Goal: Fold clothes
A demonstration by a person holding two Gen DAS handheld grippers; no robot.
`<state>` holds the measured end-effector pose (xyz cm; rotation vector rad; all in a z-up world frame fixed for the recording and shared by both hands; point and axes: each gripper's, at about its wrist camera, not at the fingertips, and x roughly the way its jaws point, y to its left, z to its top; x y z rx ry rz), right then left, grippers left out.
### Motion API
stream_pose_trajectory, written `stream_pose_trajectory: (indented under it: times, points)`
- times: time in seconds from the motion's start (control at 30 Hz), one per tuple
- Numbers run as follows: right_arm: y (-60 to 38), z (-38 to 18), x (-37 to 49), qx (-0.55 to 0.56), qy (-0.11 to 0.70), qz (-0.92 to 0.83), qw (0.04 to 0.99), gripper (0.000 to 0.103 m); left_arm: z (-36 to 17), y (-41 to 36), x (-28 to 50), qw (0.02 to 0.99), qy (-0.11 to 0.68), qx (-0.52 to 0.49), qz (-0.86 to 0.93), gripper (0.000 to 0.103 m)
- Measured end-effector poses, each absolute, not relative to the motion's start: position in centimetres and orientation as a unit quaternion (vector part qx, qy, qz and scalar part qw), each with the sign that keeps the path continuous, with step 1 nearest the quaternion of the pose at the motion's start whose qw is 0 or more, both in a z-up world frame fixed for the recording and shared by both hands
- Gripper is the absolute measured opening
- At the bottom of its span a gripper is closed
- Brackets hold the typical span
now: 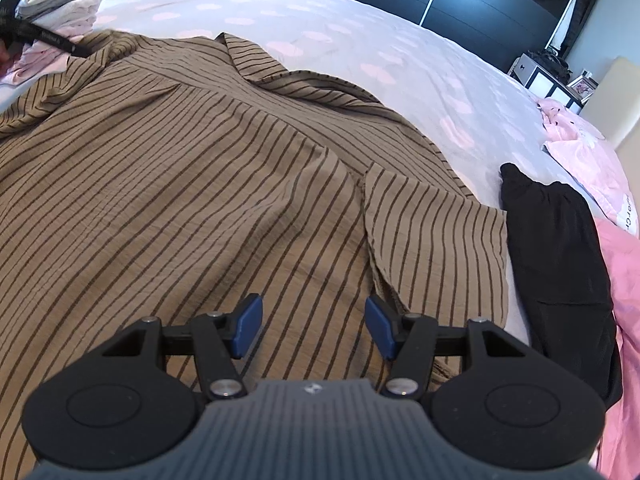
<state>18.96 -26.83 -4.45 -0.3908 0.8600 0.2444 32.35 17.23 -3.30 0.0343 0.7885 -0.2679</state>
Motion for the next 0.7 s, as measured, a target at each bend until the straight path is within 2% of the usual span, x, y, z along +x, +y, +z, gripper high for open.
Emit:
stream_pose_trajectory:
  times: [0.03, 0.1, 0.23, 0.33, 0.6, 0.67, 0.7]
  points:
    - [-26.8, -4.4, 19.0, -0.188, 0.413, 0.119, 0.883, 0.06, -2.6, 17.2, 32.6, 0.914, 0.385, 0.015, -0.128, 0.009]
    - [-26.6, -4.4, 19.0, -0.19, 0.412, 0.121, 0.883, 0.06, -1.1, 17.1, 33.1, 0.912, 0.39, 0.011, -0.123, 0.007]
    - [-26.4, -4.3, 19.1, -0.192, 0.41, 0.126, 0.883, 0.06, 2.2, 16.8, 34.7, 0.891, 0.443, -0.019, -0.096, 0.006]
    - [-26.2, -4.3, 19.1, -0.194, 0.409, 0.13, 0.882, 0.06, 4.4, 16.4, 35.7, 0.887, 0.446, -0.078, -0.092, 0.006]
    - [-25.7, -3.6, 19.1, -0.199, 0.4, 0.136, 0.884, 0.06, 3.7, 12.5, 38.5, 0.866, 0.446, -0.185, -0.131, 0.007]
    - [-25.7, -3.2, 19.1, -0.198, 0.396, 0.137, 0.886, 0.06, 3.2, 11.6, 39.0, 0.861, 0.44, -0.211, -0.144, 0.014]
    - [-25.7, -3.1, 19.1, -0.198, 0.394, 0.137, 0.887, 0.06, 3.1, 11.1, 39.1, 0.858, 0.438, -0.22, -0.152, 0.032]
